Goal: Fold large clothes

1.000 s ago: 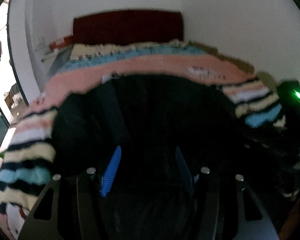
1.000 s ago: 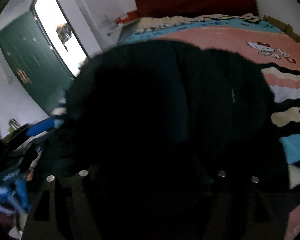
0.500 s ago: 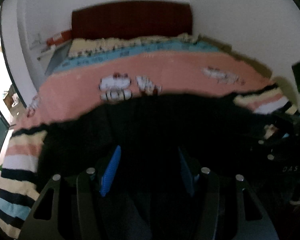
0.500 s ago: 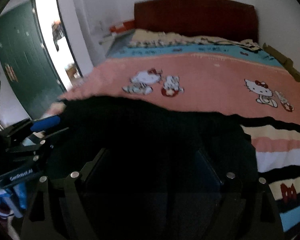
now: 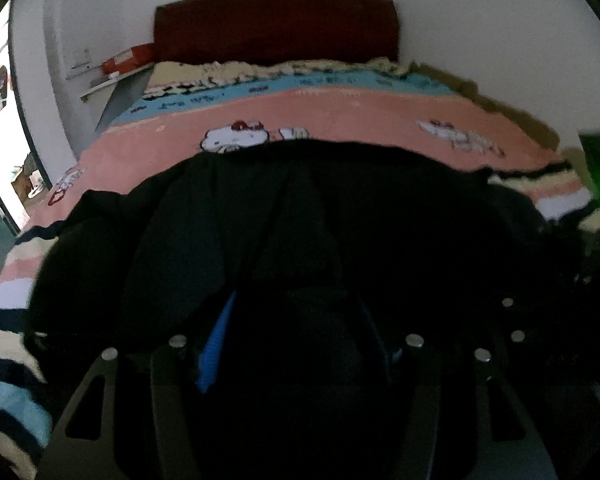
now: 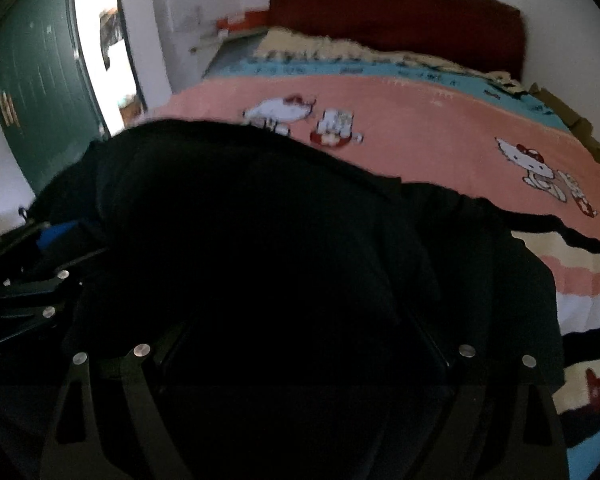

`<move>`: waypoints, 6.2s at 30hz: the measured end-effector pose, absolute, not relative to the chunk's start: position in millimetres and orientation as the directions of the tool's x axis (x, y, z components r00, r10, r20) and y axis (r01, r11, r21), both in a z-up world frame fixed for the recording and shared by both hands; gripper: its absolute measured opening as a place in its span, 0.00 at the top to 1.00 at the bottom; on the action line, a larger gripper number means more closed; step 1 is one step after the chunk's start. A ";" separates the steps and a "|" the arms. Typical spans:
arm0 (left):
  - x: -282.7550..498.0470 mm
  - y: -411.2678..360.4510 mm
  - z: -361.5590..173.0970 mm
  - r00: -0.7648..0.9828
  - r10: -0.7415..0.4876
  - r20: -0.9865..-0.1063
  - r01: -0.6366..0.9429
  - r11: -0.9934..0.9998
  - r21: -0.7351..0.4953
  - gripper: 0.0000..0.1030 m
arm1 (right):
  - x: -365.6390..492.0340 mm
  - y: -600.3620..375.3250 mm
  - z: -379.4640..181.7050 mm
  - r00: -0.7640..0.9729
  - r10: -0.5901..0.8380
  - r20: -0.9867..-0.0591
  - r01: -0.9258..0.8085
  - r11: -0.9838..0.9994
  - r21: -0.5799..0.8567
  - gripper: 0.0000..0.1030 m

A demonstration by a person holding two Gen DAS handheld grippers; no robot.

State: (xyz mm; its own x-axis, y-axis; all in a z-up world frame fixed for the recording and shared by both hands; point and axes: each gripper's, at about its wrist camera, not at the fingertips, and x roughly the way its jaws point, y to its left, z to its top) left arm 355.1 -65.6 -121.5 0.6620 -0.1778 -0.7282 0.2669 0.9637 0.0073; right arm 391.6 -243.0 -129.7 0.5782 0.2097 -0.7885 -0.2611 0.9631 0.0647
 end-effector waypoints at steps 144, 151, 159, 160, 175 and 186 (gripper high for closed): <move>42.2 152.6 -90.3 0.643 0.051 -0.764 -0.116 0.993 -0.032 0.34 | 45.6 -419.1 -71.9 0.603 -0.091 -0.793 0.241 0.968 0.072 0.01; 45.4 168.3 -96.3 0.628 -0.028 -0.778 -0.126 0.983 -0.136 0.34 | 52.6 -407.9 -92.9 0.565 -0.001 -0.825 0.173 0.978 0.117 0.01; 56.3 169.0 -135.4 0.528 -0.195 -0.827 -0.093 0.954 -0.285 0.34 | 69.7 -398.0 -115.0 0.524 0.045 -0.851 0.141 0.980 0.139 0.01; 57.6 166.2 -141.5 0.511 -0.220 -0.831 -0.080 0.950 -0.301 0.34 | 72.7 -395.6 -117.6 0.517 0.054 -0.854 0.130 0.981 0.141 0.01; 64.0 169.7 -177.5 0.433 -0.465 -0.772 -0.091 0.830 -0.550 0.34 | 77.6 -392.4 -144.4 0.478 0.262 -0.838 0.132 0.922 0.364 0.03; 53.2 172.3 -187.6 0.436 -0.581 -0.687 -0.082 0.735 -0.673 0.34 | 61.5 -393.4 -139.9 0.512 0.387 -0.767 0.117 0.853 0.509 0.47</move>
